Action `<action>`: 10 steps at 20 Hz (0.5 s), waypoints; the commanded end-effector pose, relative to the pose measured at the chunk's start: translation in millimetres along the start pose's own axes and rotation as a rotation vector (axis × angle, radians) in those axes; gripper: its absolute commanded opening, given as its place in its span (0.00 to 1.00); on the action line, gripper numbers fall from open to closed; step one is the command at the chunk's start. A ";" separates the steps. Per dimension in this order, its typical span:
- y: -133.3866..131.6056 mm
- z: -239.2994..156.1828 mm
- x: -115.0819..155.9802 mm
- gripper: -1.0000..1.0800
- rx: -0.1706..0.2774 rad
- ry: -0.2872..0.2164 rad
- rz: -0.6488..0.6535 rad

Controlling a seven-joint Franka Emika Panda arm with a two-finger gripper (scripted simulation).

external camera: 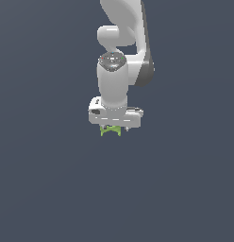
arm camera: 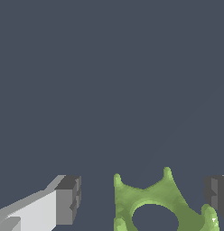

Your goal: Pick up the object and move it to a goal position.

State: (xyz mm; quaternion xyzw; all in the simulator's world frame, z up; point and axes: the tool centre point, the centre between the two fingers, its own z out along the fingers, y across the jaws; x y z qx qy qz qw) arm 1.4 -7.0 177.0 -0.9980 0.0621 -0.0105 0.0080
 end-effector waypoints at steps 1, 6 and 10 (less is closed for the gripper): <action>1.2 1.0 -2.6 0.96 -0.001 -0.001 0.044; 4.5 3.7 -9.5 0.96 -0.005 -0.002 0.160; 7.6 6.1 -16.1 0.96 -0.008 -0.003 0.269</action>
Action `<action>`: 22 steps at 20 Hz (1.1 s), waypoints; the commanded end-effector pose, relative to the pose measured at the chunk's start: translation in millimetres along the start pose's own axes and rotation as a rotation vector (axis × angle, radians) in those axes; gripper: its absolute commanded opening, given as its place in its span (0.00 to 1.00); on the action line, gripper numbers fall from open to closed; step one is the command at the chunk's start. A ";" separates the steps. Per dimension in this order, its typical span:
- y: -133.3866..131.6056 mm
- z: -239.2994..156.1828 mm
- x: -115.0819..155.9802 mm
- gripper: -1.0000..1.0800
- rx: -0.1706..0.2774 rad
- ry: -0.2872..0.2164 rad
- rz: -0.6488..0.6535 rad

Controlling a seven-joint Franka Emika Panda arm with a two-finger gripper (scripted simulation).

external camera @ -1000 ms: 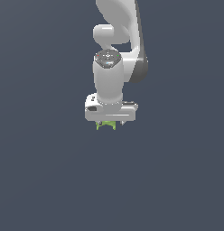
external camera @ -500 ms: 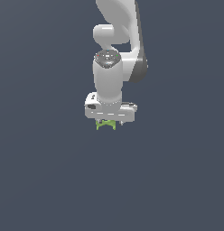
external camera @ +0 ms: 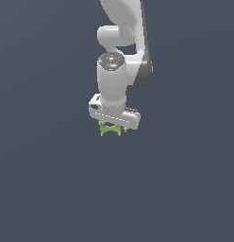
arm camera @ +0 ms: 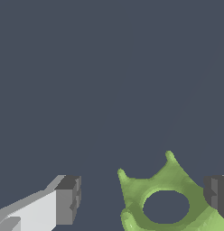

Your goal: Pick up the object and move it to a goal position.

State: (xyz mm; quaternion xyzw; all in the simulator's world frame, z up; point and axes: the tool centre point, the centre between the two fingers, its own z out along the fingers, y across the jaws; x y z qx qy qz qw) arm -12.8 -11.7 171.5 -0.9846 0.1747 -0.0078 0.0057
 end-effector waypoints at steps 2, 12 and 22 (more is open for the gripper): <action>4.0 2.1 -5.1 0.96 -0.003 -0.001 0.097; 15.6 7.9 -19.7 0.96 -0.009 -0.002 0.371; 27.4 13.4 -34.8 0.96 -0.014 -0.002 0.646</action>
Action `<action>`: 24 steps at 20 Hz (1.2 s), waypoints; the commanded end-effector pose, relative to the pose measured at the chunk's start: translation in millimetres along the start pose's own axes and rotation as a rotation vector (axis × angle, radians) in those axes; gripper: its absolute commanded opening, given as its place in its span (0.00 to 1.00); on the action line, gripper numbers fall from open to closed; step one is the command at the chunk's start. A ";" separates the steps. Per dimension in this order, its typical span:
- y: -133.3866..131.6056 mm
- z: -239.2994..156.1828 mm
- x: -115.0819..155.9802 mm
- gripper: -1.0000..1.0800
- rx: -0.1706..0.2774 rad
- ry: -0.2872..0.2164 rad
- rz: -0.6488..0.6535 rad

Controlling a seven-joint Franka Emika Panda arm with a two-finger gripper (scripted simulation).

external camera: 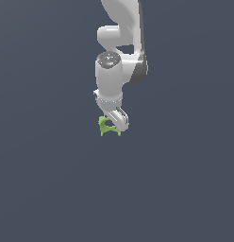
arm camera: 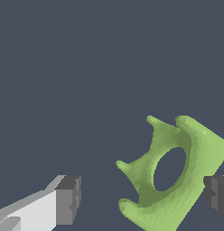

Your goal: Pick up the object and move it to a goal position.

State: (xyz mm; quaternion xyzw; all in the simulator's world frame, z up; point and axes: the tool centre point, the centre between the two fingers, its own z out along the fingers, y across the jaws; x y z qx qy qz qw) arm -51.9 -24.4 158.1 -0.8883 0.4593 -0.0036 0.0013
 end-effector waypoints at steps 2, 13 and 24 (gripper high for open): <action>6.5 2.0 -2.1 0.96 -0.001 0.000 0.098; 26.7 8.0 -9.1 0.96 -0.005 -0.002 0.398; 38.9 11.5 -13.6 0.96 -0.007 -0.003 0.577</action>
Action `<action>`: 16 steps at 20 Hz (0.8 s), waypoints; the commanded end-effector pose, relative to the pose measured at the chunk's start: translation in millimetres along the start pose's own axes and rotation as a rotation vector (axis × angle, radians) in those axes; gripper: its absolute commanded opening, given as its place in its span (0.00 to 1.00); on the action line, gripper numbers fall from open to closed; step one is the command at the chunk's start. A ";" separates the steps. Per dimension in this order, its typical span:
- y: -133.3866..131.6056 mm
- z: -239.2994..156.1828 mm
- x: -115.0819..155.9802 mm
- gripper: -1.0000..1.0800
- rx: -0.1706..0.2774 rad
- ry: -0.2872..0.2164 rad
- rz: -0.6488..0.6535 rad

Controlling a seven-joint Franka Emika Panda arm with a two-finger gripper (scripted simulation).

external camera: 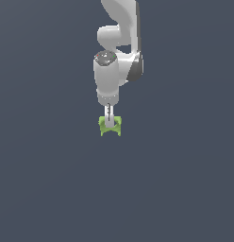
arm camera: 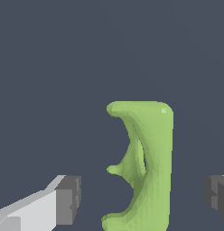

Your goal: Pick up the object and move it to a goal position.

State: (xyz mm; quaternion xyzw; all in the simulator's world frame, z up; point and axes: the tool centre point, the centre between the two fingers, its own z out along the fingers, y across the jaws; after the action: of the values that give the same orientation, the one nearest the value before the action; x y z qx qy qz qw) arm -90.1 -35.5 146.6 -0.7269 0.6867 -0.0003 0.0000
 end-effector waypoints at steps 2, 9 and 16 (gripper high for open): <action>2.2 0.6 0.4 0.96 0.000 0.000 0.032; 2.8 2.1 0.5 0.96 0.000 0.000 0.039; 3.9 26.5 0.9 0.96 -0.001 0.001 0.042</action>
State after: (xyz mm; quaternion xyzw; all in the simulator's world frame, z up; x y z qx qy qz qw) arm -93.3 -36.5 127.4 -0.7127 0.7015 -0.0005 0.0001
